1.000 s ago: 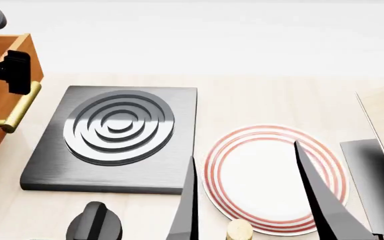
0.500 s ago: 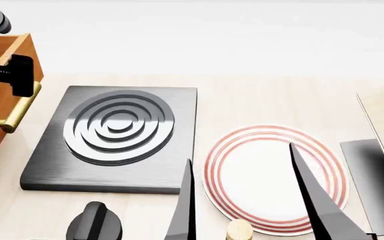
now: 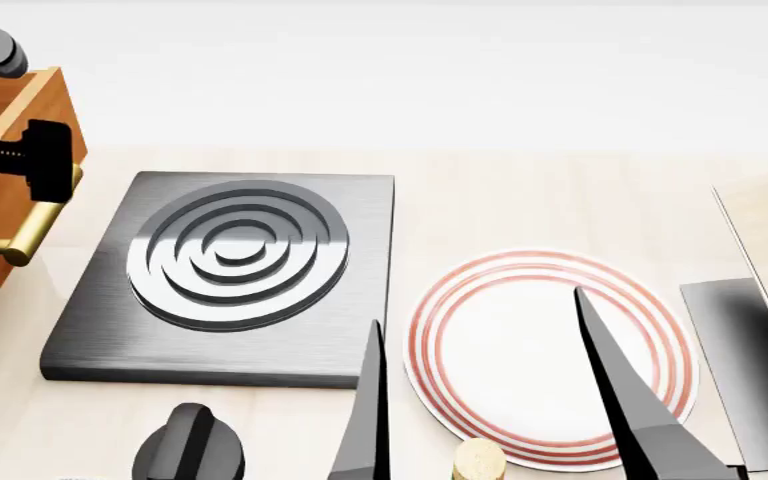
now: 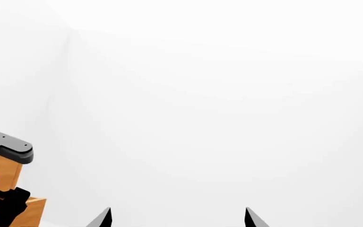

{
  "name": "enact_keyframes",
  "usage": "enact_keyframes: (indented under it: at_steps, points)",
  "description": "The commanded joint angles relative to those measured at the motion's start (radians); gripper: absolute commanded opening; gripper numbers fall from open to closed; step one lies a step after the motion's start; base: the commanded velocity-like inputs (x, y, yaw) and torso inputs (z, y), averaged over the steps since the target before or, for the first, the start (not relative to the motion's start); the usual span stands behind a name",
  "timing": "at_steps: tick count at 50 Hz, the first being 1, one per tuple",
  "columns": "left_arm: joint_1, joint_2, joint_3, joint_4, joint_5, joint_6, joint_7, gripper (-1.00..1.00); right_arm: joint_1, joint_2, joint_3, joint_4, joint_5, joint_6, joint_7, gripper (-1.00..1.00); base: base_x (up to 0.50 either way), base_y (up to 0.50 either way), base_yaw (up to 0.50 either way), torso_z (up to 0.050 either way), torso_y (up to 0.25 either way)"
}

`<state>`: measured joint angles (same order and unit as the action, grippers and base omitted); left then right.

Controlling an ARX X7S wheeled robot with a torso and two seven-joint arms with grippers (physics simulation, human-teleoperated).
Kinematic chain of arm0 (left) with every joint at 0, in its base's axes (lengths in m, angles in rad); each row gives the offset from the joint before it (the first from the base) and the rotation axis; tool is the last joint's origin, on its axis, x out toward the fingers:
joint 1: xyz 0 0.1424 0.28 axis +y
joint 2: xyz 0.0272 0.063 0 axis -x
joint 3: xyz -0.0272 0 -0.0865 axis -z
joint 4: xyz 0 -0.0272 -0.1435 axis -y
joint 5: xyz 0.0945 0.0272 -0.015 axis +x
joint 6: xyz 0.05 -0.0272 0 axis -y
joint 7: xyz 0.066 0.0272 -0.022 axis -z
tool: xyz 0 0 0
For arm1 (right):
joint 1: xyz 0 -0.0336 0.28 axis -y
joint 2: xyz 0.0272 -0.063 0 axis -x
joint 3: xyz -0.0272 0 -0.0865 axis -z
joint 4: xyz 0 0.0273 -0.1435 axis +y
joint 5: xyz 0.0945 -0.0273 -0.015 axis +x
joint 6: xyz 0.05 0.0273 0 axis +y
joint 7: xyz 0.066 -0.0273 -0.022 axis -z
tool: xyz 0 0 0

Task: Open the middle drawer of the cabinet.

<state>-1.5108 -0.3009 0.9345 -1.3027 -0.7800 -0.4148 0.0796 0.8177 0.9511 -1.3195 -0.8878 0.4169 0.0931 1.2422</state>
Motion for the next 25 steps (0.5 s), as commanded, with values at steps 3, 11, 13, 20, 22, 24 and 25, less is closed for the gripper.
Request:
enact_keyframes:
  at_steps: [3,11,13,20,22,24,25]
  points:
    - [0.023,0.015,-0.217,-0.005,0.214,-0.027,0.019,1.00,-0.003,-0.002,0.003,0.003,0.000,0.000,-0.005,1.00,0.00,0.00,0.00,0.000,0.000]
    - [0.035,0.026,-0.363,-0.006,0.364,-0.041,0.042,1.00,-0.006,-0.002,0.005,0.003,-0.002,0.001,-0.006,1.00,0.00,0.00,0.00,0.000,0.000]
    - [0.038,0.029,-0.396,-0.006,0.397,-0.044,0.048,1.00,-0.006,-0.002,0.005,0.003,-0.003,0.002,-0.007,1.00,0.00,0.00,0.00,0.000,0.000]
    - [0.045,0.036,-0.498,-0.006,0.500,-0.051,0.059,1.00,-0.009,-0.003,0.006,0.002,-0.004,0.004,-0.007,1.00,0.00,0.00,0.00,0.000,0.000]
    - [0.052,0.038,-0.523,-0.006,0.525,-0.051,0.062,1.00,-0.010,-0.003,0.006,0.002,-0.005,0.003,-0.007,1.00,0.00,0.00,0.00,0.000,0.000]
    - [0.055,0.041,-0.545,-0.006,0.549,-0.051,0.068,1.00,-0.010,-0.004,0.006,0.002,-0.005,0.005,-0.008,1.00,0.00,0.00,0.00,0.000,0.000]
    - [0.057,0.043,-0.555,-0.006,0.560,-0.051,0.068,1.00,-0.011,-0.005,0.006,0.002,-0.006,0.005,-0.008,1.00,0.00,0.00,0.00,0.000,0.000]
